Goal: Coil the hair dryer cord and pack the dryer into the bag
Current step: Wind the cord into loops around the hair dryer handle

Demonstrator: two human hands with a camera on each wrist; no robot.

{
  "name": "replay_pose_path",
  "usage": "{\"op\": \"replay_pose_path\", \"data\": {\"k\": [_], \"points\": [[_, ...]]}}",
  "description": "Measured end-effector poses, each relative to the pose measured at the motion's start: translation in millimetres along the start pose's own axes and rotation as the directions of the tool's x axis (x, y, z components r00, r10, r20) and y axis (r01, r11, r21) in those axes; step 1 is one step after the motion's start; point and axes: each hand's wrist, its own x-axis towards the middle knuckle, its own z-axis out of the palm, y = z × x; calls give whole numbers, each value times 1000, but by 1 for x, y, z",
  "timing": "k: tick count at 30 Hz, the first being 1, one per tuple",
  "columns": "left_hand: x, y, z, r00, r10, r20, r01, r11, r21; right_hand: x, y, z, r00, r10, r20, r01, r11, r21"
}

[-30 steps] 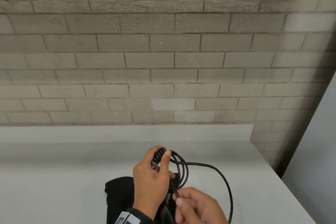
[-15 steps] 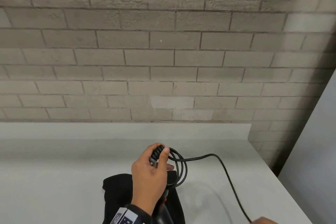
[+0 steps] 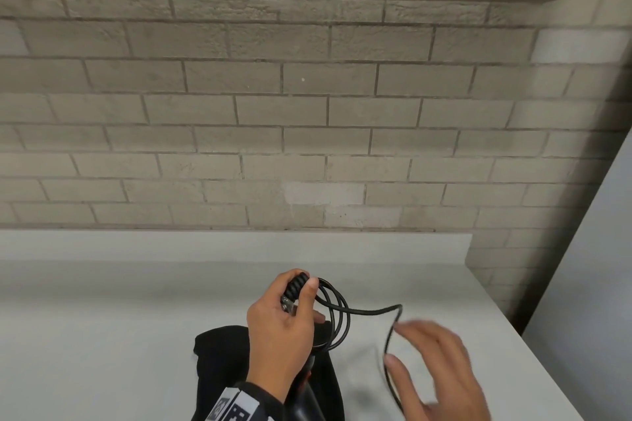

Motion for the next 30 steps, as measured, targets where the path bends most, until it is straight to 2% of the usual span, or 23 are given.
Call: {"op": "replay_pose_path", "data": {"k": [1, 3, 4, 6, 9, 14, 16, 22, 27, 30], "points": [[0, 0, 0, 1000, 3, -2, -3, 1000, 0, 6, -1, 10, 999, -19, 47, 21, 999, -49], [0, -2, -1, 1000, 14, -6, -14, 1000, 8, 15, 4, 25, 973, -34, 228, 67, 988, -139], [1, -2, -1, 1000, 19, -7, -19, 1000, 8, 21, 5, 28, 943, 12, 332, 40, 988, -150], [1, -3, -3, 999, 33, -9, -33, 999, 8, 27, 7, 33, 909, 20, 416, 33, 992, -119], [-1, -2, -6, 999, 43, -13, -44, 999, -15, 41, 0, 34, 913, -87, 398, 93, 996, 3], [-4, 2, -14, 995, 88, 37, -86, 995, -57, 74, -15, 28, 954, -99, 282, 45, 980, 192], [-4, 3, -18, 988, 137, 78, -134, 990, -43, 85, -21, 31, 958, -71, 279, -5, 965, 262], [-1, -3, -30, 956, 234, 177, -239, 971, 8, 101, -28, 48, 922, 100, 374, -268, 862, 431], [-1, -5, -30, 950, 278, 140, -281, 960, 3, 88, -27, 65, 893, 288, 346, -439, 725, 531], [-1, -7, -31, 948, 309, 72, -311, 950, 24, 70, -26, 76, 872, 381, 307, -489, 697, 525]]}}
